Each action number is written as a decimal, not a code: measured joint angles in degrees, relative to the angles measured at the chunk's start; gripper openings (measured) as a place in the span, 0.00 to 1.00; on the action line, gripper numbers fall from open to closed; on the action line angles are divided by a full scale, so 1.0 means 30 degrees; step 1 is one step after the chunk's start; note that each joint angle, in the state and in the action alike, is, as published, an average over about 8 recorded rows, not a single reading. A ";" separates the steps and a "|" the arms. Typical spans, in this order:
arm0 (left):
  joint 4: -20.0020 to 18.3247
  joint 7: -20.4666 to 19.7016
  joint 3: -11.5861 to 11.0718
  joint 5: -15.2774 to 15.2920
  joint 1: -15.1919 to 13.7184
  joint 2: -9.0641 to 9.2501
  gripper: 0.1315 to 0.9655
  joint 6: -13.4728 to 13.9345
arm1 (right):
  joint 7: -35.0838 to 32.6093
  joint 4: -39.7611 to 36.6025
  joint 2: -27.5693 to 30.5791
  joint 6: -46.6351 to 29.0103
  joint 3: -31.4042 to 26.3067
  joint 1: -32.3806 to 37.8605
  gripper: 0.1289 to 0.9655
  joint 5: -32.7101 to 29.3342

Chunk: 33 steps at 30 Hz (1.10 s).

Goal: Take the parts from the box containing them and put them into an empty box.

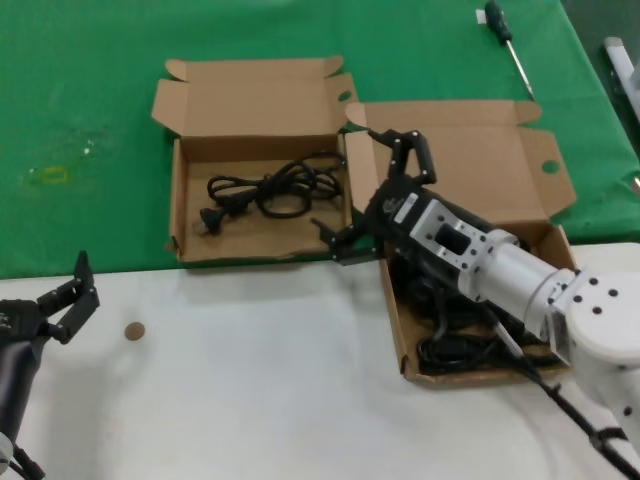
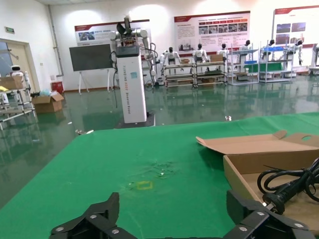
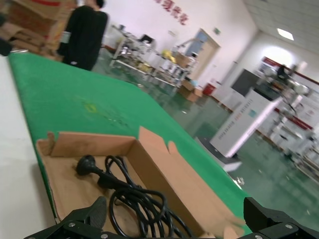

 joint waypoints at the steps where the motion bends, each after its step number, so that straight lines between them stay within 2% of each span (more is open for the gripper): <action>1: 0.0000 0.0000 0.0000 0.0000 0.0000 0.0000 0.66 0.0000 | 0.0162 0.0147 -0.0007 0.0179 0.0118 -0.0220 1.00 0.0082; 2: 0.0000 0.0000 0.0000 0.0000 0.0000 0.0000 0.66 0.0000 | 0.0318 0.0289 -0.0015 0.0352 0.0231 -0.0439 1.00 0.0161; 10: 0.0000 0.0004 0.0000 -0.0002 0.0000 0.0000 0.86 0.0000 | 0.1612 0.1460 -0.0073 0.1783 0.1169 -0.2182 1.00 0.0815; 14: 0.0000 0.0007 0.0000 -0.0002 0.0000 0.0000 0.86 0.0000 | 0.2248 0.2042 -0.0103 0.2486 0.1634 -0.3053 1.00 0.1139; 22: 0.0000 0.0007 0.0000 -0.0003 0.0000 0.0000 0.97 0.0000 | 0.3540 0.3213 -0.0162 0.3914 0.2569 -0.4804 1.00 0.1788; 33: 0.0000 0.0007 -0.0001 -0.0003 0.0000 0.0000 1.00 0.0000 | 0.5294 0.4806 -0.0241 0.5851 0.3844 -0.7185 1.00 0.2676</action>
